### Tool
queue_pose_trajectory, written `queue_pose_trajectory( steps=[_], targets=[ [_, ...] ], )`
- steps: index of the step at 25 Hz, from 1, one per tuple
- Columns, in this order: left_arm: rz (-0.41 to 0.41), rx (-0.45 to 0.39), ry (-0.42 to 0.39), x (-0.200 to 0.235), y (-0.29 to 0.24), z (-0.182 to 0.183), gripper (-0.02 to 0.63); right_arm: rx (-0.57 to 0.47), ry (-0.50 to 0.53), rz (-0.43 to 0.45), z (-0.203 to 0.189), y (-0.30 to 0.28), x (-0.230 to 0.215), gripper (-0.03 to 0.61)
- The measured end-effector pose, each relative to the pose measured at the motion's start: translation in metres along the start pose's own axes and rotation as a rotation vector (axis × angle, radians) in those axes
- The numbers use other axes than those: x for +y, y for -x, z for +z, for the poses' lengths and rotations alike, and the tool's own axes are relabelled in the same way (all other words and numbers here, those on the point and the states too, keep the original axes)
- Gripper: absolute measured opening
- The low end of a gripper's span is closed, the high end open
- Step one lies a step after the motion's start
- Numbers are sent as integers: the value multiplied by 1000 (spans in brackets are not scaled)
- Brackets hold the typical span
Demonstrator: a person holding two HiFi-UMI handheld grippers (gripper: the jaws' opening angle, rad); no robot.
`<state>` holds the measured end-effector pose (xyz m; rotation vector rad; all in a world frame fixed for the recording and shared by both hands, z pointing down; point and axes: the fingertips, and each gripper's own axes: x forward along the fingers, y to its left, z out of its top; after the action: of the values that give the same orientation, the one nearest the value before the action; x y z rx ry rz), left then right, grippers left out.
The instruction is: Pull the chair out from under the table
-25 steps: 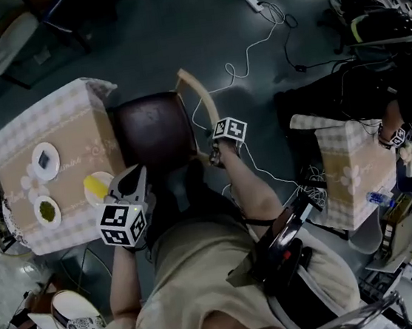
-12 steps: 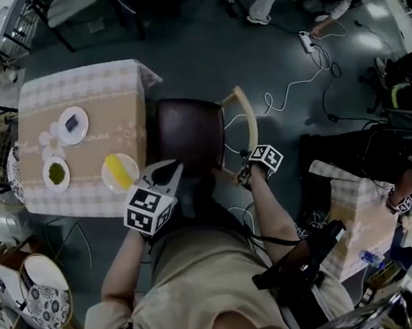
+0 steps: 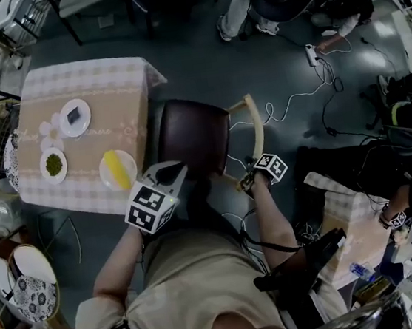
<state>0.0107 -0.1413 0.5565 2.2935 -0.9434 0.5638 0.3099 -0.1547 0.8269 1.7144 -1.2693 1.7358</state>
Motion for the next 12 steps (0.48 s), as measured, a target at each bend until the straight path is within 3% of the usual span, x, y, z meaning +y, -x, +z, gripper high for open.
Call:
queue_pose_trajectory(
  steps=[12],
  targets=[
    [12, -3, 0, -4, -1, 0, 5, -28, -1, -19, 0, 2, -5, 183]
  ],
)
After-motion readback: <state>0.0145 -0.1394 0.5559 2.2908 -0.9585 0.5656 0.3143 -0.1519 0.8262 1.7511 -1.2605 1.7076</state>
